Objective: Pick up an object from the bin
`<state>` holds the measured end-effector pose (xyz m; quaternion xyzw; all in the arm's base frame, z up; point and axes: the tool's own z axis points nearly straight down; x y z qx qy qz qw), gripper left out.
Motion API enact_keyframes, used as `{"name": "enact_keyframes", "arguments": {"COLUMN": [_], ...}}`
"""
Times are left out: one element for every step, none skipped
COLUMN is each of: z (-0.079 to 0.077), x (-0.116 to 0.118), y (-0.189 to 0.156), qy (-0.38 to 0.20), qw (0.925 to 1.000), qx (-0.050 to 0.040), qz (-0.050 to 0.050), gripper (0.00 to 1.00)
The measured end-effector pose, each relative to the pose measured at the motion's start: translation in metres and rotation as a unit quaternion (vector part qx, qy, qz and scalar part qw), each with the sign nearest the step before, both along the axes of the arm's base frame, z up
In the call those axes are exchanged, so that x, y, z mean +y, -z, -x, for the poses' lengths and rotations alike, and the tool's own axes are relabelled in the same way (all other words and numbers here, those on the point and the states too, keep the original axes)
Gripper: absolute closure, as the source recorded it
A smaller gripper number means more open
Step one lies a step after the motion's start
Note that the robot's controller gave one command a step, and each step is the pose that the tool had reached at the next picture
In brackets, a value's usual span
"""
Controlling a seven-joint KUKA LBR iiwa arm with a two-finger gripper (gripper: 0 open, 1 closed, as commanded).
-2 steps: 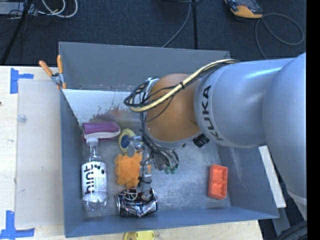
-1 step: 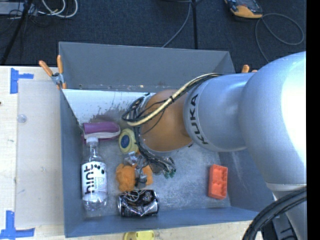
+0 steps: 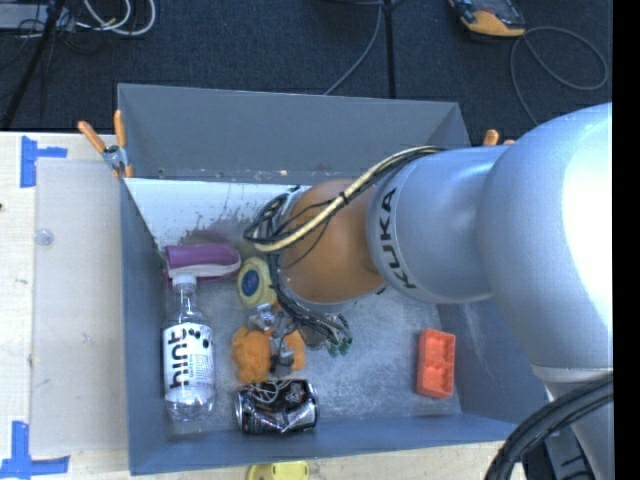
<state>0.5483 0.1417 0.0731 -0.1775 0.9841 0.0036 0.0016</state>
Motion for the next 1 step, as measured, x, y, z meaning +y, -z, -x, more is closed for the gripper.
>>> {"name": "enact_keyframes", "arguments": {"z": [-0.0017], "x": [-0.0063], "y": [-0.0808], "qy": [-0.021], "qw": [0.9998], "qx": [0.0001], "qz": [0.000], "gripper": [1.00]}}
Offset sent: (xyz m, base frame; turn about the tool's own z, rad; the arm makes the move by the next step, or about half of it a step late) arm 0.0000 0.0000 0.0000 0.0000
